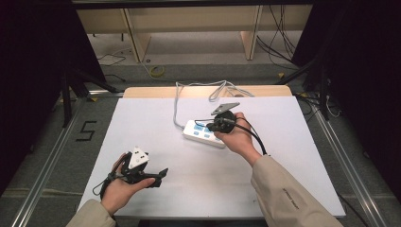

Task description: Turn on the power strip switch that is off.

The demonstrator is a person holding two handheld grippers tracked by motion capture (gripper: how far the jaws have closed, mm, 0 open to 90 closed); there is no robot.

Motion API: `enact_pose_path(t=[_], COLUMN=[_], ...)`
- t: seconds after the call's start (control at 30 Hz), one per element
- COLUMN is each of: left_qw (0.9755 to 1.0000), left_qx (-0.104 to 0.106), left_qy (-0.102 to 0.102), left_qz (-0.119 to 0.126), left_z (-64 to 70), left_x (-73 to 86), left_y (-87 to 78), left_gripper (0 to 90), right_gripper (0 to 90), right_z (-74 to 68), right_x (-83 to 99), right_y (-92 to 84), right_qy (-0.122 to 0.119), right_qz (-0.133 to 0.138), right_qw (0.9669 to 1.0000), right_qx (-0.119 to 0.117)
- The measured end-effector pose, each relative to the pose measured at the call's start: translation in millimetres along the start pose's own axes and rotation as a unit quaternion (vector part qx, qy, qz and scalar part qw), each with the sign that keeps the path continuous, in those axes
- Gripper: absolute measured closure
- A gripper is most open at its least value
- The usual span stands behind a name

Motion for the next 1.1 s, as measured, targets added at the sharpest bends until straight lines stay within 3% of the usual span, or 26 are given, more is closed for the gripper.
enact_pose_path(t=[1.1], left_qw=[1.0], left_qx=[0.0], left_qy=[0.002], left_qz=[-0.001], left_z=[0.4], left_x=[-0.2], left_y=[0.4], left_gripper=[9.1], right_gripper=[90.0], right_z=[-0.8], right_x=[-9.0], right_y=[20.9], right_qy=[-0.005], right_qz=[-0.027], right_qw=[0.9996], right_qx=[0.002])
Point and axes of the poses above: each handheld gripper's, and its own axes: y roughly forward along the jaws, x roughly out of its underside, z roughly to its right, the point moved 3 cm from there along y, roughly forward along the jaws, and after that the axes turned 8 degrees about -z, right-handed, at the moved point
